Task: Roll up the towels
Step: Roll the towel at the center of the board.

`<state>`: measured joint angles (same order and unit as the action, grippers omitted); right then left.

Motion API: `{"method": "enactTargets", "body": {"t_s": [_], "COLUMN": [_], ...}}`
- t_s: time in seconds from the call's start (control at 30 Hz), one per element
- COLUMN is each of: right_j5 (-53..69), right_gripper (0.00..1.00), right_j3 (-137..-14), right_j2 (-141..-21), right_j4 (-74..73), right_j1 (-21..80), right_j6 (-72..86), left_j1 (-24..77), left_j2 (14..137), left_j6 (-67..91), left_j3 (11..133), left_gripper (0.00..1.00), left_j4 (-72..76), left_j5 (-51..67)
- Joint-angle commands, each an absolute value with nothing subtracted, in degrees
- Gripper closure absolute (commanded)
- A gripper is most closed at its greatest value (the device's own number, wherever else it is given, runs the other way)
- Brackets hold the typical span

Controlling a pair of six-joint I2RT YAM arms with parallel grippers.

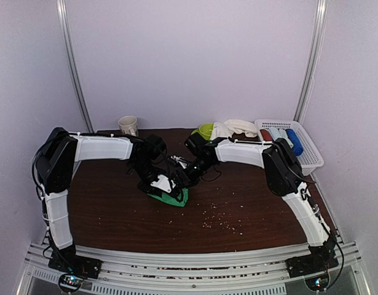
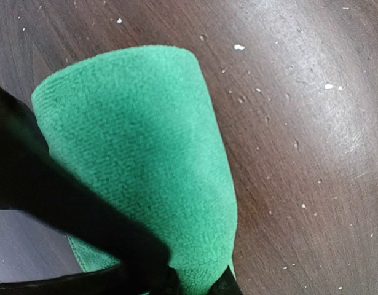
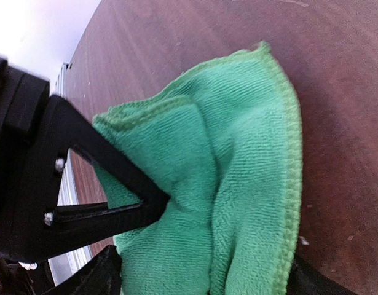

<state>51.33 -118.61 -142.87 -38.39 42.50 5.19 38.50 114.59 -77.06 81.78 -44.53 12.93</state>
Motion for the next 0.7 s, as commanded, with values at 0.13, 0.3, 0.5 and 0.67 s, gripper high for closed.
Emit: {"method": "enactTargets", "body": {"t_s": [0.13,0.3,0.5,0.67], "right_j5": [52.01,49.80,50.34,51.62], "right_gripper": [0.27,0.35,0.62,0.78], "right_j3": [-118.15,-119.70,-120.17,-119.73], "right_j2": [-143.24,-143.26,-143.11,-142.77], "right_j4": [-42.75,-45.30,-46.45,-46.28], "right_j1": [43.95,44.00,44.14,44.14], "right_j6": [3.79,1.49,-0.25,1.20], "left_j1": [39.52,39.45,38.40,37.34], "left_j2": [119.34,120.14,122.27,119.60], "left_j6": [-76.97,-76.77,-75.30,-73.30], "left_j3": [79.43,80.67,85.19,85.06], "left_gripper": [0.98,0.98,0.89,0.79], "left_j4": [-46.32,-47.91,-51.96,-49.02], "left_j5": [14.00,14.72,16.12,15.83]}}
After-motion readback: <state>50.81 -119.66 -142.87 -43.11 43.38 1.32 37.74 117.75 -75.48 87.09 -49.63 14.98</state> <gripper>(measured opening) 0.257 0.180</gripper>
